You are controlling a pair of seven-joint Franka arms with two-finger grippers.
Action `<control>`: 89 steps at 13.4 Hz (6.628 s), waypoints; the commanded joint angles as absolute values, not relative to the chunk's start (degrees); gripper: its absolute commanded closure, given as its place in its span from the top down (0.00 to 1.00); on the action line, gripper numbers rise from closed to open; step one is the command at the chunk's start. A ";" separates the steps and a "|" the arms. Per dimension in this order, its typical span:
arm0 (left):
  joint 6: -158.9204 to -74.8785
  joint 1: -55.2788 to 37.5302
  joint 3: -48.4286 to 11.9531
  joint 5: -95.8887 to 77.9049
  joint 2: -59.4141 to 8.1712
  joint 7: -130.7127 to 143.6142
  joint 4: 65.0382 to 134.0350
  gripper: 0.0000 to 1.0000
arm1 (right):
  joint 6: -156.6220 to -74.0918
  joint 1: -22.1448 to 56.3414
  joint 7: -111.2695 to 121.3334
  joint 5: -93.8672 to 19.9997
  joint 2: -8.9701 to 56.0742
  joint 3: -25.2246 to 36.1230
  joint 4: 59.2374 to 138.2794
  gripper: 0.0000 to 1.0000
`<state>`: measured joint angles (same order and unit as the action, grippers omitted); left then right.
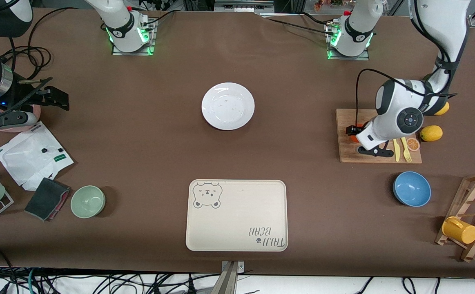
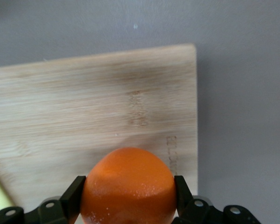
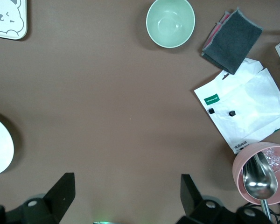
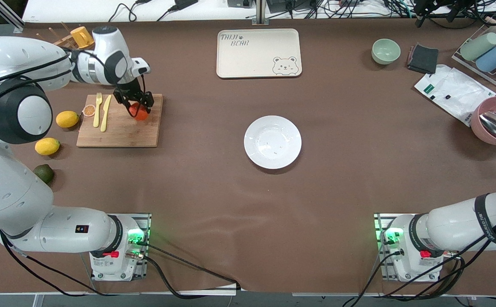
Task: Place orange and plate with both arms
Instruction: 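Carry the orange with the left gripper and lower it onto the white plate, then open the left gripper and raise it back toward its rest pose, then reach the right gripper to the white plate rim and grip it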
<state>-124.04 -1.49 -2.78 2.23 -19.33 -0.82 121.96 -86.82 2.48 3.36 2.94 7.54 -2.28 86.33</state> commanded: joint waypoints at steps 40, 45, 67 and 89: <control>-108.47 -12.24 -22.85 0.35 -31.03 42.41 87.28 1.00 | -89.28 3.25 3.34 -5.78 7.56 -4.30 92.88 1.00; -102.23 -0.20 -22.85 2.72 -26.99 18.93 86.48 1.00 | -94.82 3.08 6.74 -17.29 7.12 -5.10 102.28 1.00; -89.74 -1.85 -1.93 -1.58 1.32 -1.41 95.45 1.00 | -130.51 3.16 49.29 -72.76 18.19 -19.59 134.82 1.00; -89.04 -2.11 -2.46 -1.67 1.23 -1.05 94.57 1.00 | -141.24 3.87 56.78 -85.51 25.14 -26.10 134.56 0.65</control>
<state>-90.88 -2.17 -2.43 -0.45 1.81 -0.29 96.46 -139.45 3.77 55.09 -83.26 25.01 -25.03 134.57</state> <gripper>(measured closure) 0.000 0.260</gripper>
